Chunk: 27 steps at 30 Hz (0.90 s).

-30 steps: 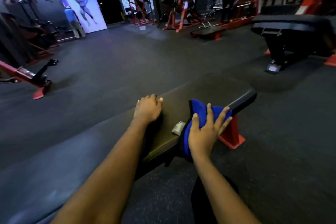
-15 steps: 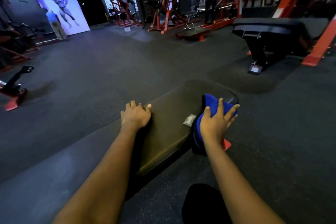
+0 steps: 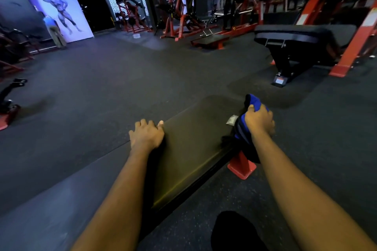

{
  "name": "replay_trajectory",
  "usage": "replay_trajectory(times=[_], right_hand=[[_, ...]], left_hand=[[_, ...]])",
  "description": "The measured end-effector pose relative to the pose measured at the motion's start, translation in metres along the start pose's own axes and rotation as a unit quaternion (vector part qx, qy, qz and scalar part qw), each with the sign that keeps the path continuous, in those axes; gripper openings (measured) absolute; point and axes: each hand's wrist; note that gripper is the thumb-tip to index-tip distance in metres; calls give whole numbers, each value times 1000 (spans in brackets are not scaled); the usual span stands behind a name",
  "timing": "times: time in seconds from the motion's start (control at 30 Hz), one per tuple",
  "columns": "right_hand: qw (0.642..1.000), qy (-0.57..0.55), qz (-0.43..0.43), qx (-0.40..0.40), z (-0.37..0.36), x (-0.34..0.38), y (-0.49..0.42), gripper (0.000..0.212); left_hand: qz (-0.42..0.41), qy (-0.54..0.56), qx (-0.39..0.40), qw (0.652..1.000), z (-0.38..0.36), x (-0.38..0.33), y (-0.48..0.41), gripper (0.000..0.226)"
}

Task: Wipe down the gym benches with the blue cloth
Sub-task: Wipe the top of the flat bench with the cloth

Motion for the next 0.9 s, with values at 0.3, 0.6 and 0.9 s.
replay_trajectory(times=[0.3,0.6,0.9], right_hand=[[987,139,37,66,8,15,-55,58],[933,194,179,245,-23,60,-127,68],[916,255,209,231,-34,43,-144,73]], left_hand=[[36,57,40,997,-11,-18,-30,67],[45,54,125,990,-12,-48,-75,73],[51,28,126,990,-17,-49,-88,71]])
Point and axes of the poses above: each hand's wrist, its own y-axis away from the middle knuckle, its own z-axis out of the back of the hand, x = y × z, and after that the axes turned 12 degrees about y, right-handed
